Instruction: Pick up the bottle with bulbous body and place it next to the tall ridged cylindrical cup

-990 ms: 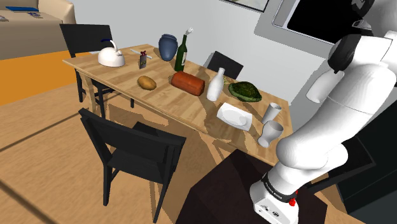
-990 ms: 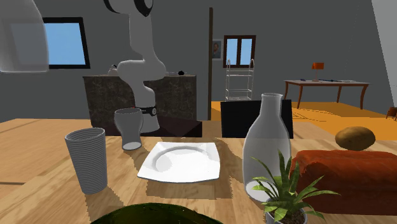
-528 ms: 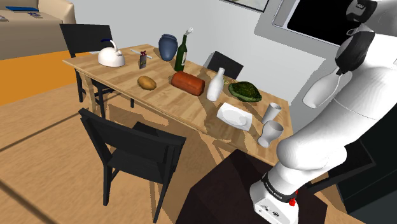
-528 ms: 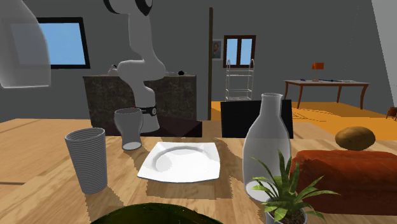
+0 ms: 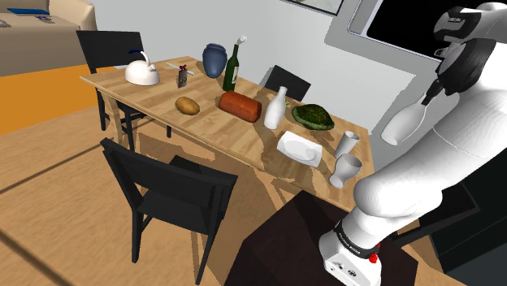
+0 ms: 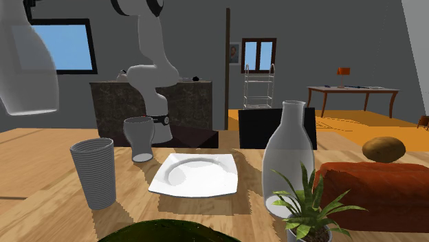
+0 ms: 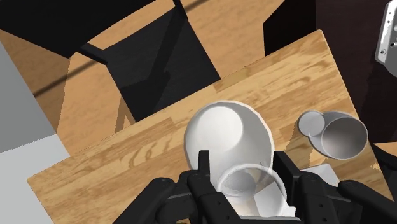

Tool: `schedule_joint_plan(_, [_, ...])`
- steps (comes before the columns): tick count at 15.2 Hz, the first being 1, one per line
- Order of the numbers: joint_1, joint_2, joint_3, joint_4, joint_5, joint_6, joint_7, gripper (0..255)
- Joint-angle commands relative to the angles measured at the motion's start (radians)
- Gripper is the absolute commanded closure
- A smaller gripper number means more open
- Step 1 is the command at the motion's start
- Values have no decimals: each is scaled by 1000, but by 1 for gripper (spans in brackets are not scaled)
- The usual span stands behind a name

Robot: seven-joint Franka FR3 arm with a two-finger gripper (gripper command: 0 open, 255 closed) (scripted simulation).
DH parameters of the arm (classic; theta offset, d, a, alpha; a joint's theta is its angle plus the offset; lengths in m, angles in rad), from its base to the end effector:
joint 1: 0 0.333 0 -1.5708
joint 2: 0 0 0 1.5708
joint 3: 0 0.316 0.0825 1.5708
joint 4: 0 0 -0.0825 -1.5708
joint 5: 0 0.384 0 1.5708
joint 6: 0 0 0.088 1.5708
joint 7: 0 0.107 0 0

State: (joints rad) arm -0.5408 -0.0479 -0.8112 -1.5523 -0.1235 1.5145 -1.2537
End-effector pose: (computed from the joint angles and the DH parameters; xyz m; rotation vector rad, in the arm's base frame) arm 0.0932 -0.5312 0.6465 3.1157 -0.1626 -0.1354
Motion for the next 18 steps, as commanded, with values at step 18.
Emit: schedule_joint_plan(18, [1, -61, 10, -303, -47, 257, 54, 255])
